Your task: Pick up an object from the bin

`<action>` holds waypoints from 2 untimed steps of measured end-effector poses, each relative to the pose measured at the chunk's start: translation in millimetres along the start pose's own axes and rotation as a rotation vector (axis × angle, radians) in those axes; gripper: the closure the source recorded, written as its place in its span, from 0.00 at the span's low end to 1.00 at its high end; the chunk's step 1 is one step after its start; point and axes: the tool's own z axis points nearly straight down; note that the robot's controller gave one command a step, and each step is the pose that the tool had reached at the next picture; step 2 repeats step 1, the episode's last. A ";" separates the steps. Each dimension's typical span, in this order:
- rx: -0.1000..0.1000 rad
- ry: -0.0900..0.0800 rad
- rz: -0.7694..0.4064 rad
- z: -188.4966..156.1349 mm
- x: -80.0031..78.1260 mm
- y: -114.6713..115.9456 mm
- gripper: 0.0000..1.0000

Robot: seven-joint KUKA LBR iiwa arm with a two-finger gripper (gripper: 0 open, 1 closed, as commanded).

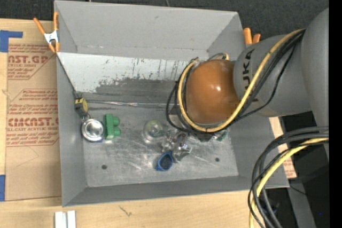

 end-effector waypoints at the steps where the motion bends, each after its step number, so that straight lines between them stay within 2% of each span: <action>1: 0.005 -0.007 -0.030 -158.1 -9.2 18.3 1.00; 2: 0.005 -0.007 -0.030 -158.1 -9.2 18.3 1.00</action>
Offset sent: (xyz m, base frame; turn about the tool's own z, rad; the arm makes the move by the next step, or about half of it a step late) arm -0.0109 0.0166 0.1538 -0.0298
